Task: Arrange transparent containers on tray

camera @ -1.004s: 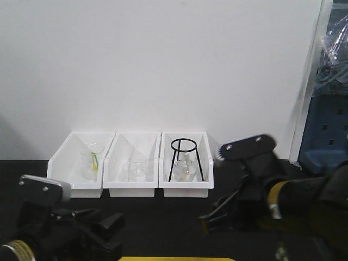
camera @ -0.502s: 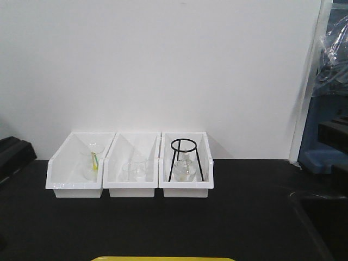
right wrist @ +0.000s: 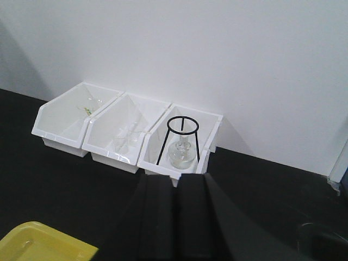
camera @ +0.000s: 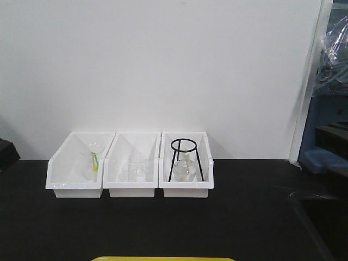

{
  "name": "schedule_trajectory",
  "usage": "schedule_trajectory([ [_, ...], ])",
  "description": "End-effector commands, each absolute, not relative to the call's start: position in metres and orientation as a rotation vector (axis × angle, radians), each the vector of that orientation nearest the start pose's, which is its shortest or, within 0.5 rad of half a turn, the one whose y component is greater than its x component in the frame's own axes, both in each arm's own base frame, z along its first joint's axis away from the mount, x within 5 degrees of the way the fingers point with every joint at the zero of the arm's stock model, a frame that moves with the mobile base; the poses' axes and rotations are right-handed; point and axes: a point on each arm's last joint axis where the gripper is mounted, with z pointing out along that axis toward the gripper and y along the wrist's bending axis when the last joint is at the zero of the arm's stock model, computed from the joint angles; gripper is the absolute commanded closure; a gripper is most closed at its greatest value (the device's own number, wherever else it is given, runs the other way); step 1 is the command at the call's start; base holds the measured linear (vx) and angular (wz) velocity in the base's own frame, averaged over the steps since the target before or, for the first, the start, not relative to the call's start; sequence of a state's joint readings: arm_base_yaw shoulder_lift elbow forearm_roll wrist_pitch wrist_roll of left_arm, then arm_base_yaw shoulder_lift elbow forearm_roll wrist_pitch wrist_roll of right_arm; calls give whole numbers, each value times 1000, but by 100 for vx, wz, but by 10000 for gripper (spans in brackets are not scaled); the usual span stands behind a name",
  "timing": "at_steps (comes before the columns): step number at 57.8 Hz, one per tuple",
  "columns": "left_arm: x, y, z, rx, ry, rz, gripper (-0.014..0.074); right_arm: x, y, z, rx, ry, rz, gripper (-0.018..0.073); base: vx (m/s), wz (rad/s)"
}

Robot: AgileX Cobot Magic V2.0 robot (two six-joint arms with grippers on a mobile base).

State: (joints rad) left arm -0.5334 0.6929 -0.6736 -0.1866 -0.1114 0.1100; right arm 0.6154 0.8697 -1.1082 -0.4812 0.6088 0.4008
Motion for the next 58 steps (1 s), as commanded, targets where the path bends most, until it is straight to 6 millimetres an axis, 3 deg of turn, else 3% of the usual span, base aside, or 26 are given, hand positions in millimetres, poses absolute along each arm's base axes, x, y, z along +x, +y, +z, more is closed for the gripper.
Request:
schedule_trajectory([
  [1, 122, -69, 405, 264, 1274, -507, 605, 145, 74, 461, -370, 1651, 204, 572, 0, 0],
  [10, 122, -70, 403, 289, 1297, -491, 604, 145, 74, 461, -370, 1651, 204, 572, 0, 0],
  [18, 117, -66, 380, 321, 1350, -453, 603, 145, 74, 461, -370, 1651, 204, 572, 0, 0],
  [30, 93, -34, 325, 226, 1380, -311, 603, 145, 74, 461, -370, 1651, 204, 572, 0, 0],
  [31, 73, -15, 284, 149, 1448, -164, 603, 145, 74, 461, -370, 1651, 204, 572, 0, 0],
  [39, 61, -6, 238, 78, 1568, -79, 603, 145, 74, 461, -370, 1651, 204, 572, 0, 0],
  [50, 56, -4, 192, 16, 1513, -86, 603, 145, 74, 461, -370, 1651, 204, 572, 0, 0],
  [58, 57, -3, 190, -8, 1576, -104, 603, 145, 73, 460, -368, 1657, 203, 572, 0, 0],
])
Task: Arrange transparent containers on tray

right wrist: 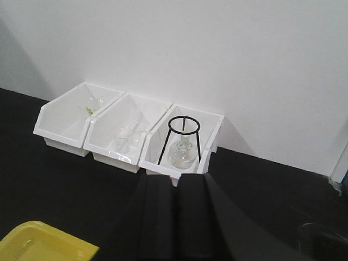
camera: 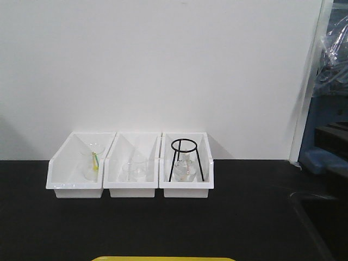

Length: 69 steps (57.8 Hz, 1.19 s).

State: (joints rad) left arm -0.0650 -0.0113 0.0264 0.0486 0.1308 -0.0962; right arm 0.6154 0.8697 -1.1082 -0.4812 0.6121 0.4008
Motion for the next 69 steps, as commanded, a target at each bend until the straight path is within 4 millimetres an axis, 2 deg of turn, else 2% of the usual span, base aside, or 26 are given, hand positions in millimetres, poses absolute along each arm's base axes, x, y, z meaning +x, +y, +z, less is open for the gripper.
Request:
schedule_trajectory([
  [1, 57, -3, 190, -8, 1577, -104, 603, 145, 73, 460, -368, 1657, 203, 572, 0, 0],
  [45, 57, -3, 189, -5, 1582, -101, 603, 145, 73, 460, -368, 1659, 203, 572, 0, 0],
  [57, 57, -3, 189, -5, 1582, -101, 603, 135, 68, 460, -325, 1665, 295, 572, 0, 0],
  [63, 57, -3, 189, -5, 1582, -101, 603, 130, 54, 442, -301, 1630, 256, 572, 0, 0],
  [69, 57, -3, 189, -5, 1582, -101, 603, 120, 35, 411, -250, 1585, 167, 572, 0, 0],
])
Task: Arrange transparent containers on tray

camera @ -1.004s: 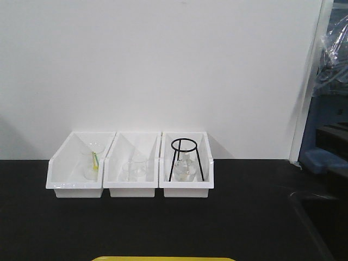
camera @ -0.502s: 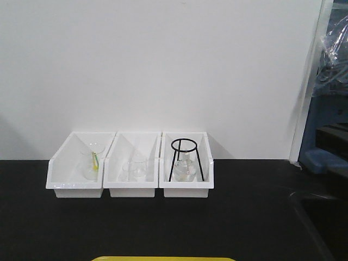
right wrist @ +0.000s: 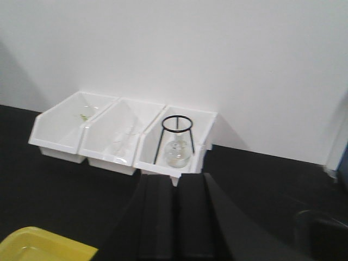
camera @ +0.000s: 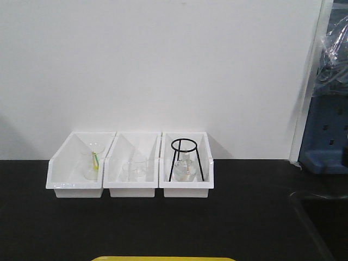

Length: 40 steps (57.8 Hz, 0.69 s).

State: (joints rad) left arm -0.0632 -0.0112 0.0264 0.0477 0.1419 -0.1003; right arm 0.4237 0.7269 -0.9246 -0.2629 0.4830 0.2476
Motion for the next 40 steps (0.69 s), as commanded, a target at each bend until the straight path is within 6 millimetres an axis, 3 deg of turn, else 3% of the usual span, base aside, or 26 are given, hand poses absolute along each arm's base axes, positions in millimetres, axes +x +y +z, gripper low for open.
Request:
schedule_trajectory([
  [1, 57, -3, 189, -5, 1582, -101, 603, 119, 31, 403, -238, 1583, 146, 572, 0, 0],
  [11, 57, -3, 189, -5, 1582, -101, 603, 89, 8, 340, -131, 1526, 3, 572, 0, 0],
  [23, 57, -3, 189, -5, 1582, -101, 603, 67, 1, 259, -86, 1565, -44, 572, 0, 0],
  [35, 57, -3, 189, -5, 1582, -101, 603, 56, 2, 197, -78, 1549, -27, 572, 0, 0],
  [40, 57, -3, 189, -6, 1584, -100, 603, 57, 1, 189, -66, 1649, -17, 572, 0, 0],
])
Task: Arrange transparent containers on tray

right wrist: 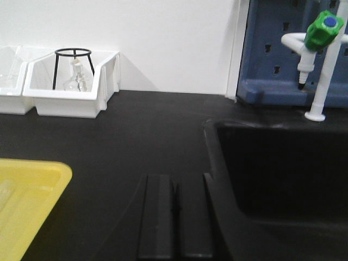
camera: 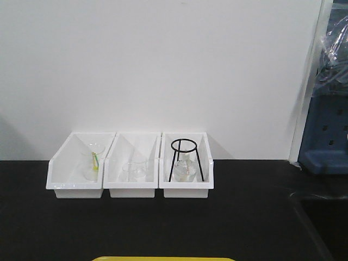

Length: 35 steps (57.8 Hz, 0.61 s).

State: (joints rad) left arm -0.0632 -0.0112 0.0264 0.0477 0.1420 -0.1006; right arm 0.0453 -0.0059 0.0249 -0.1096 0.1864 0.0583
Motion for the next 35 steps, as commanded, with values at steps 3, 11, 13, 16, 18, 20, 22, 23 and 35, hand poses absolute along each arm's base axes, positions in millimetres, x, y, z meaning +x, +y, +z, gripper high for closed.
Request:
schedule_trajectory([
  [3, 57, -3, 189, -6, 1586, -100, 603, 57, 1, 186, -65, 1668, -17, 572, 0, 1],
  [11, 57, -3, 189, -6, 1587, -100, 603, 56, 1, 182, -63, 1710, -20, 572, 0, 0],
  [13, 57, -3, 189, -6, 1586, -100, 603, 56, 1, 182, -63, 1711, -20, 571, 0, 0],
  [16, 57, -3, 189, -6, 1586, -100, 603, 56, 1, 182, -63, 1710, -20, 571, 0, 0],
  [18, 57, -3, 189, -6, 1586, -100, 603, 56, 1, 182, -63, 1710, -20, 571, 0, 0],
  [20, 57, -3, 189, -6, 1586, -100, 603, 56, 1, 182, -63, 1710, -20, 571, 0, 0],
  [22, 57, -3, 189, -6, 1586, -100, 603, 56, 1, 182, -63, 1710, -20, 571, 0, 0],
  [23, 57, -3, 189, -6, 1586, -100, 603, 56, 1, 182, -63, 1710, -20, 571, 0, 0],
  [35, 57, -3, 189, -6, 1586, -100, 603, 56, 1, 182, -63, 1710, -20, 571, 0, 0],
])
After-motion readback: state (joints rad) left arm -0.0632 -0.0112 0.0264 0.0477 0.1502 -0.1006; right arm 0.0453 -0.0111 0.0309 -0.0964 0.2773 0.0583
